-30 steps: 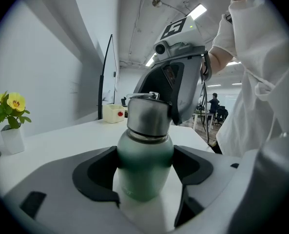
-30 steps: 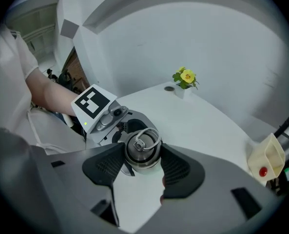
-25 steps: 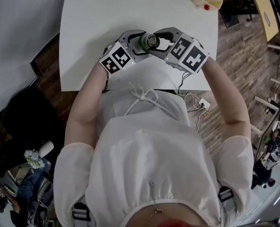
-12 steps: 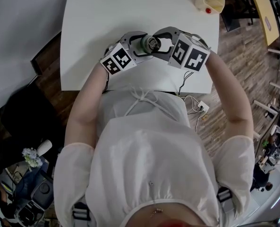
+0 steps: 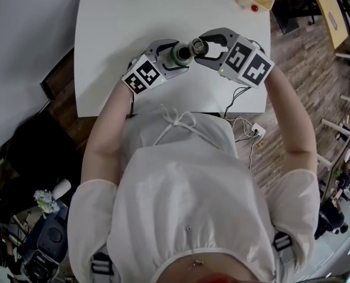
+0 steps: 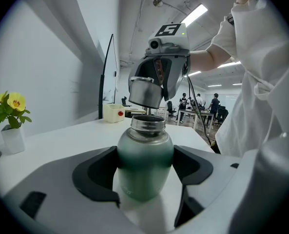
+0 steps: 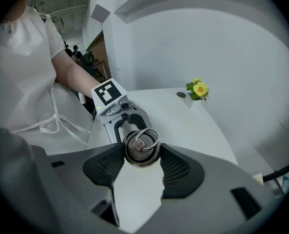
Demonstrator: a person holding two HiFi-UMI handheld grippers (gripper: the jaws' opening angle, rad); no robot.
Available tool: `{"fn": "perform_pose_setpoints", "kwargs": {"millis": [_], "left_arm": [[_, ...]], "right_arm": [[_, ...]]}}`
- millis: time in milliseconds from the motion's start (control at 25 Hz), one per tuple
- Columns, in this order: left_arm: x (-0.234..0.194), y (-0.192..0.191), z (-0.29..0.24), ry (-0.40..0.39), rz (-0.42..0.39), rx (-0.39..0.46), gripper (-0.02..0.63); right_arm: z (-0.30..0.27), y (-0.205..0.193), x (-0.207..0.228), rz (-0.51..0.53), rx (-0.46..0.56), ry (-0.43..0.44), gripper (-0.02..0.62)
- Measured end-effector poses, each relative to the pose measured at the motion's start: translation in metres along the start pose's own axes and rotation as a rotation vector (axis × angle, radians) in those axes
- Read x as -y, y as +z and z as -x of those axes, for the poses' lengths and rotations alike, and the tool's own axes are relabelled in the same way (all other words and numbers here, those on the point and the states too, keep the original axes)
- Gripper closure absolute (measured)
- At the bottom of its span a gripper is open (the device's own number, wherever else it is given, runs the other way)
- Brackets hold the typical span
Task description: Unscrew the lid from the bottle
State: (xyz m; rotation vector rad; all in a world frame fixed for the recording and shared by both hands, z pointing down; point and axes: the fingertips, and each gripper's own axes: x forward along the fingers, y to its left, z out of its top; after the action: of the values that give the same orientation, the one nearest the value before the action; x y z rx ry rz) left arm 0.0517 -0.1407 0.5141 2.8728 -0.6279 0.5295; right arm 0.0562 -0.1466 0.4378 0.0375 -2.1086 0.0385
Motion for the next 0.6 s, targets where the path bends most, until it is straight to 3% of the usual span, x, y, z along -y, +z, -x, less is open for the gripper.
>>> {"fn": "perform_pose_setpoints", "kwargs": {"millis": [240,600], "left_arm": [[0.000,0.006,-0.005,-0.001,-0.005,-0.001,0.236],[0.003,0.007,-0.012,0.002,-0.001,-0.012,0.236]], "right_arm": [[0.003,-0.040,0.013,-0.102,-0.028,-0.046,0.356],[-0.045,-0.106,0.006,-0.289,-0.035,-0.046,0.356]]}}
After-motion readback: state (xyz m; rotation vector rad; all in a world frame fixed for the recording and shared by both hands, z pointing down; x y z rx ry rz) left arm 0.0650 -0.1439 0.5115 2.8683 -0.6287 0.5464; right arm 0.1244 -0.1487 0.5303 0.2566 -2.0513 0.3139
